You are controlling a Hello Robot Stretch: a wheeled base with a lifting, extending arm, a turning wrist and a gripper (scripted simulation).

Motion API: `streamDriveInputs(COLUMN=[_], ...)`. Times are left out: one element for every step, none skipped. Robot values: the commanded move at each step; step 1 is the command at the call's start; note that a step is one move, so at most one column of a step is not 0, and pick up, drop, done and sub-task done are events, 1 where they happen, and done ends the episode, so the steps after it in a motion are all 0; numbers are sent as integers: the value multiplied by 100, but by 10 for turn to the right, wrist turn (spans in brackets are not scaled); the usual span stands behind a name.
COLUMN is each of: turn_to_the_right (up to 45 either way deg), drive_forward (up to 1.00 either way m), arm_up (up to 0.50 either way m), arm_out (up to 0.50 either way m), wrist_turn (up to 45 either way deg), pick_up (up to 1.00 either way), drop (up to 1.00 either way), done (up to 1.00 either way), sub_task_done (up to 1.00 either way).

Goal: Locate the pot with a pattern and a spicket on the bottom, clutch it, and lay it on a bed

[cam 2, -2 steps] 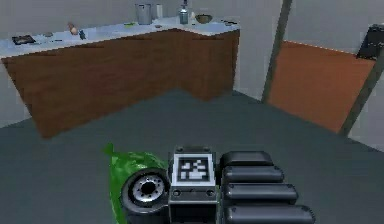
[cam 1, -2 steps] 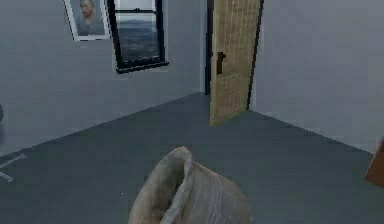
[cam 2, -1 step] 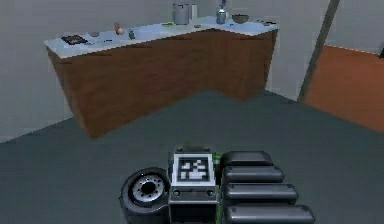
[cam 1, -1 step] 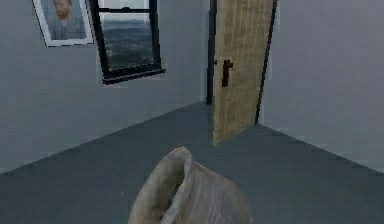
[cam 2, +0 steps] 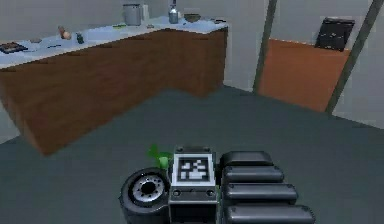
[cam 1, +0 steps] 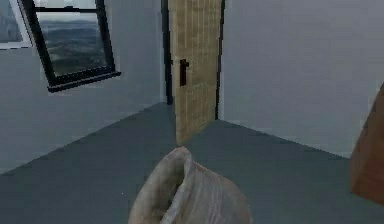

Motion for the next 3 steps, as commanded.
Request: streamDriveInputs(turn_to_the_right=[0,0,-450], drive_forward=[100,55,0], arm_up=[0,0,0], arm_out=[0,0,0], wrist_turn=[0,0,0], pick_up=[0,0,0], drop=[0,0,0], done=[0,0,0], sub_task_done=[0,0,0])
